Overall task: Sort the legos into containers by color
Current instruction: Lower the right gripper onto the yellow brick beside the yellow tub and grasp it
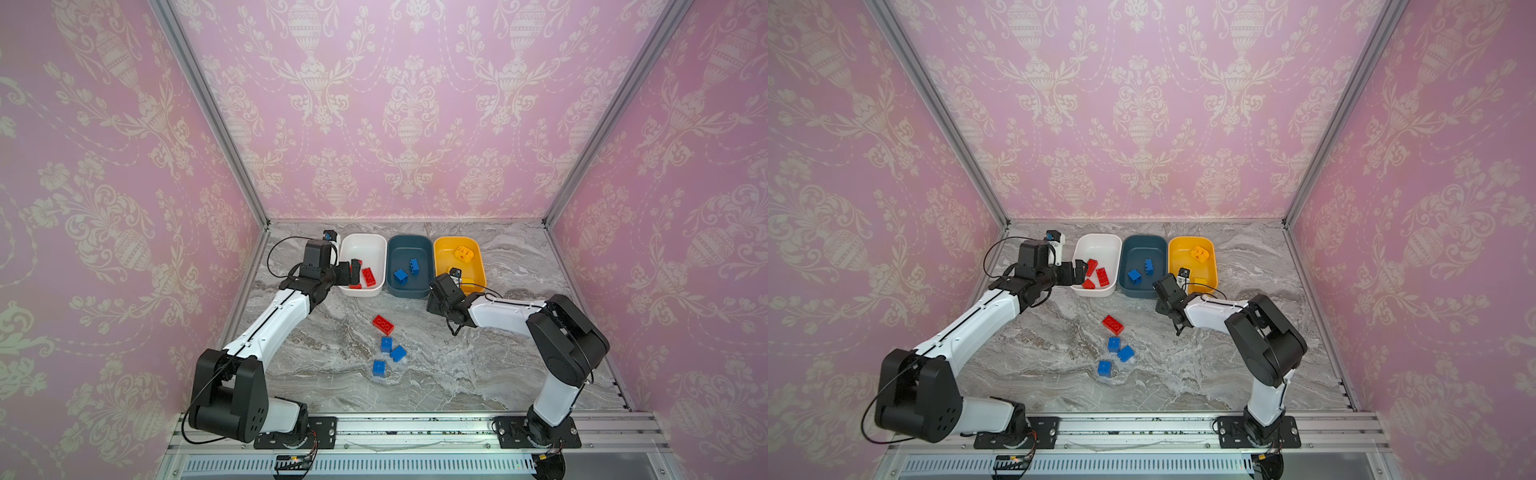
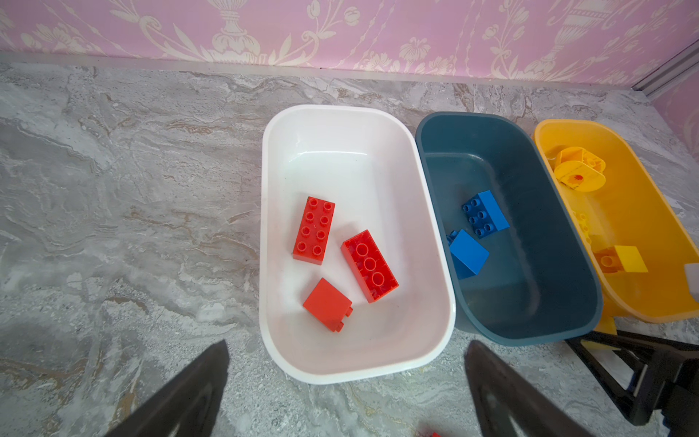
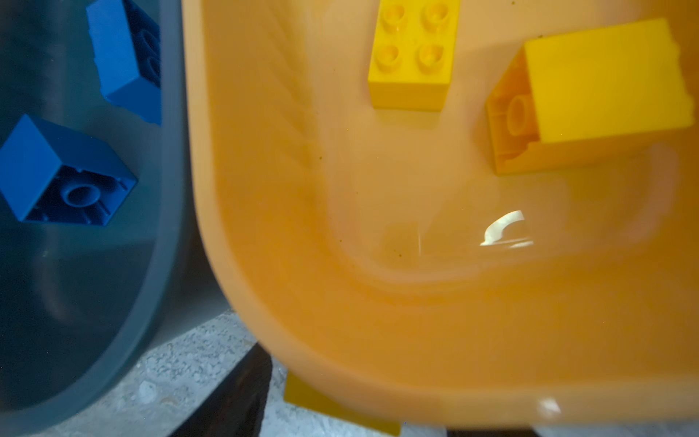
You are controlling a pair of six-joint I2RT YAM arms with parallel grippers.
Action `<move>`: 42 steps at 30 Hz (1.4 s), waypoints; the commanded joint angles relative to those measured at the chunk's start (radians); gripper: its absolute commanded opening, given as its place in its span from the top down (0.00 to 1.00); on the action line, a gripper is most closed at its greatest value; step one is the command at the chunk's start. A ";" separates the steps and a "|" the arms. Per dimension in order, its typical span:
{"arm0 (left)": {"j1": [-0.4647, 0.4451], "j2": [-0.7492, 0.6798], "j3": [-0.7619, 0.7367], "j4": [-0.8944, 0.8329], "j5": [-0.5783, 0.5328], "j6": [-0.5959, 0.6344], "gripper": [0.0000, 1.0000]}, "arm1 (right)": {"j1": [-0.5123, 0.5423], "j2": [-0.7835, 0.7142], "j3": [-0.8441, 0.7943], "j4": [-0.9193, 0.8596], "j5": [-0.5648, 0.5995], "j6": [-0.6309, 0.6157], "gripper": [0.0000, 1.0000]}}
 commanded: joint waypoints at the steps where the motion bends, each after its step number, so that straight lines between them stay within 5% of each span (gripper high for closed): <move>1: 0.013 -0.019 -0.013 0.011 0.016 -0.004 0.01 | 0.006 0.028 0.036 -0.002 0.036 -0.001 0.33; 12: 0.017 -0.020 -0.016 0.011 0.019 -0.006 0.01 | -0.002 0.061 0.078 -0.051 0.026 0.007 0.35; 25: 0.018 -0.030 -0.015 0.010 0.017 -0.008 0.01 | -0.010 0.057 0.075 -0.058 0.006 0.018 0.58; 42: 0.019 -0.035 -0.016 0.005 0.026 -0.014 0.01 | 0.019 -0.061 0.023 -0.106 -0.034 0.021 0.61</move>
